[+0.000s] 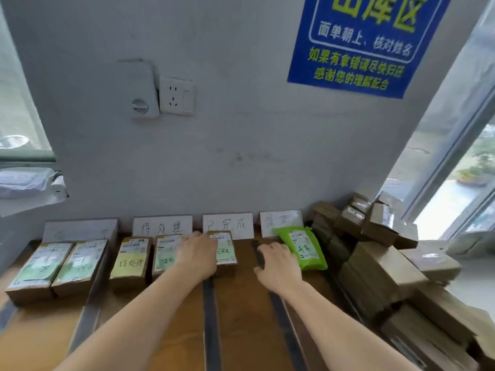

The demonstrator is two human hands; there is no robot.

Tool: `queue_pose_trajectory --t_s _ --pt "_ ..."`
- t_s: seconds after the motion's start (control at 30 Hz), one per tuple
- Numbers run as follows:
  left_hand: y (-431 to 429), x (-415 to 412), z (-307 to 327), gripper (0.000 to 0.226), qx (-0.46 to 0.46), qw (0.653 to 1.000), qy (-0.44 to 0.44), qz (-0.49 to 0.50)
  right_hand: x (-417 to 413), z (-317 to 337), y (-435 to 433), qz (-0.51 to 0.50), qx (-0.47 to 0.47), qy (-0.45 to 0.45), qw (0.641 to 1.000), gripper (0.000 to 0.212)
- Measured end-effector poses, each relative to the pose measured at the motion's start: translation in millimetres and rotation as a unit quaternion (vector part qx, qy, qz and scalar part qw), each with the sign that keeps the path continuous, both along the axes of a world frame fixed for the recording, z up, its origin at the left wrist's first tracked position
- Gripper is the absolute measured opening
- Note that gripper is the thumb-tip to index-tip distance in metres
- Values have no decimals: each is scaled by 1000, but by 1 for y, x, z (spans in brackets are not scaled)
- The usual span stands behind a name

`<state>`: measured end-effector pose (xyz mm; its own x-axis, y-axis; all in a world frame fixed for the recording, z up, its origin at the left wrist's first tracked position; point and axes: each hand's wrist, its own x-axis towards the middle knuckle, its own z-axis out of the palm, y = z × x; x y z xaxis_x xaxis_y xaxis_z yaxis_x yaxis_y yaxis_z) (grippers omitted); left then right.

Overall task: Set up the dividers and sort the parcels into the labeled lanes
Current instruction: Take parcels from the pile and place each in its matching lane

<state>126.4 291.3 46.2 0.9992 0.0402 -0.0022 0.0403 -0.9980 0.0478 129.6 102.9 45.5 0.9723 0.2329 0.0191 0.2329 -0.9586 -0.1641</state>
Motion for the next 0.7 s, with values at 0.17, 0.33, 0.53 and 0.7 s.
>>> queue_pose_trajectory --t_s 0.17,0.33,0.53,0.7 --pt "-97 -22 9 36 -28 999 -9 -35 -30 10 -107 -43 -29 17 999 47" --pt "-191 -36 10 35 -32 996 -19 -79 -57 15 -212 -78 -40 40 995 49" --pt "-283 -42 11 37 -33 993 -13 -116 -72 18 -306 -125 -33 45 991 44" --pt "-341 -21 16 36 -27 989 0 -144 -63 19 -365 -160 -27 50 986 42"
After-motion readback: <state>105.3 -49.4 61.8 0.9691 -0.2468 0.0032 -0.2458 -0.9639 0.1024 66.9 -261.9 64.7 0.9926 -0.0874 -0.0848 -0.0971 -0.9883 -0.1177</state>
